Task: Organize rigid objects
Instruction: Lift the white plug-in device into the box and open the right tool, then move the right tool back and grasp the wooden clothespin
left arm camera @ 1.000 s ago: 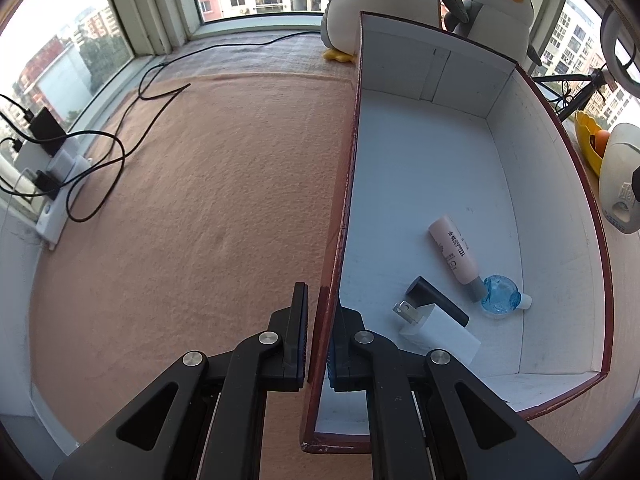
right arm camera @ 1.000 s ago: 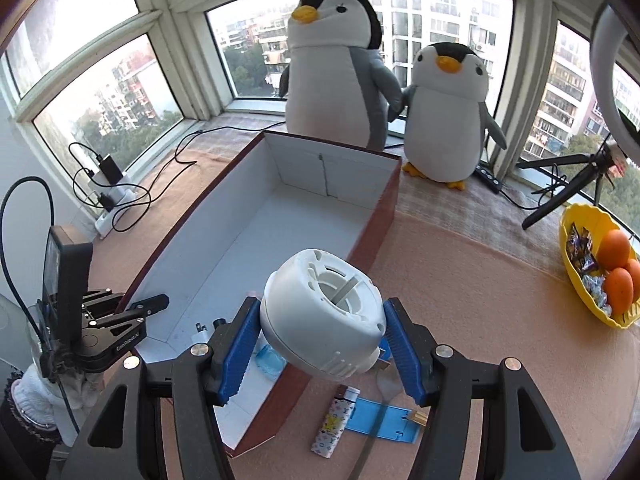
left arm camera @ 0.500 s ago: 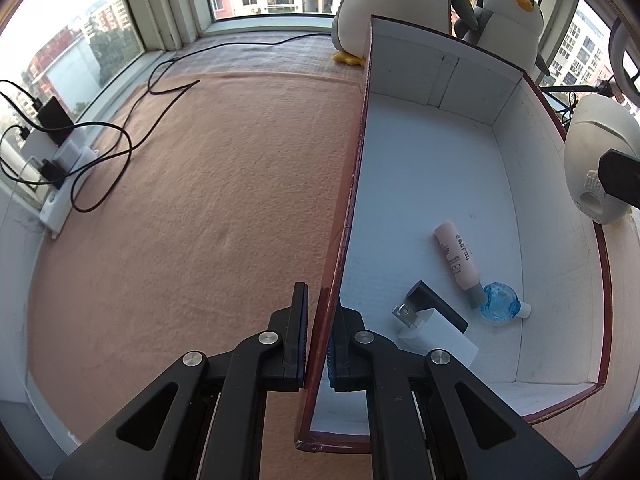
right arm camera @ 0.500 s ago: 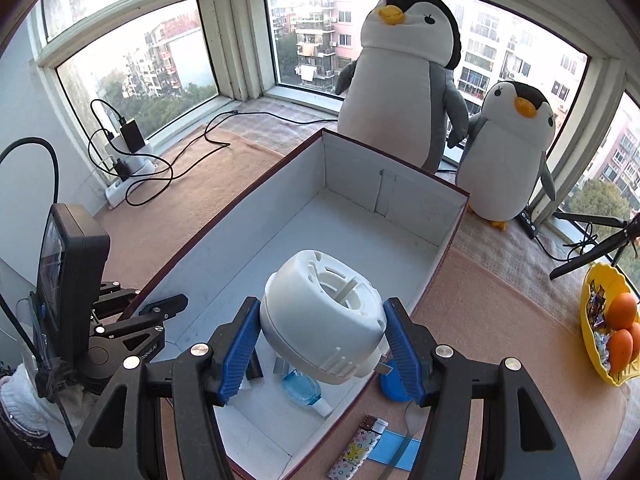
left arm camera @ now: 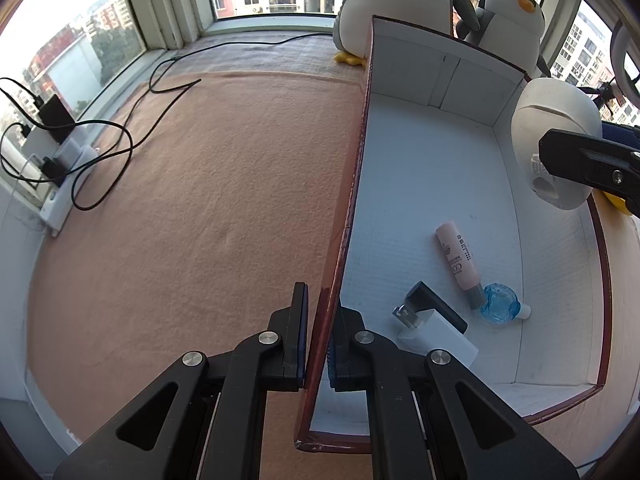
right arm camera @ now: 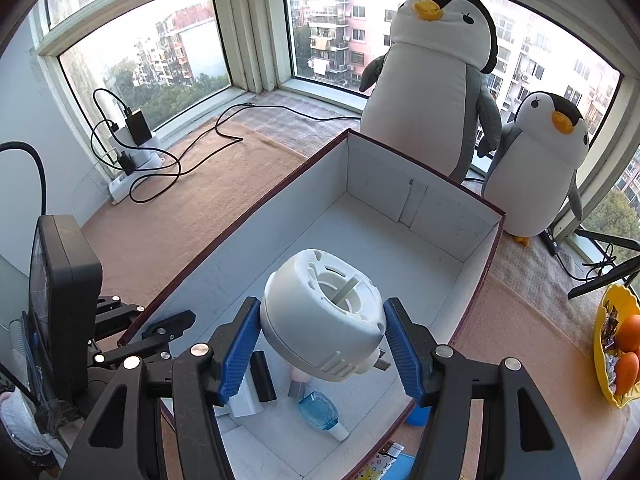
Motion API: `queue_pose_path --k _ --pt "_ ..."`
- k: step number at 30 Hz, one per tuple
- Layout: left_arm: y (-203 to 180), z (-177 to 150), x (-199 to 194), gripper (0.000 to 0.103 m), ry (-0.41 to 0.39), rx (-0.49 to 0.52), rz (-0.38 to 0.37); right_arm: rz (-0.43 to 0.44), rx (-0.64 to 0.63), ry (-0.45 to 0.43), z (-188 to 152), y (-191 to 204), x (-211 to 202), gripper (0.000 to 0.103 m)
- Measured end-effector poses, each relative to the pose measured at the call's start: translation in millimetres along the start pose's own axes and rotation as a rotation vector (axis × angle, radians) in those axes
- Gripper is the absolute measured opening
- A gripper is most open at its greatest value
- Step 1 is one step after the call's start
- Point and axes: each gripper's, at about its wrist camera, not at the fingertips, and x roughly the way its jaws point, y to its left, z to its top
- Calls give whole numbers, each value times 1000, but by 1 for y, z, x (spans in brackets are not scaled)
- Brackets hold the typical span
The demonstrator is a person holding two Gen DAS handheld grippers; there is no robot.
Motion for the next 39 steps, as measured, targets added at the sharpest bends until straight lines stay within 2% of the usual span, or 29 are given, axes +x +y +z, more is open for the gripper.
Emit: queue_pose_path --k 25,39 --pt "3 -2 -1 7 -1 -18 -3 0 21 76 -5 -12 28 59" --pt "0 -3 0 7 9 10 1 9 81 33 -11 -25 1 59"
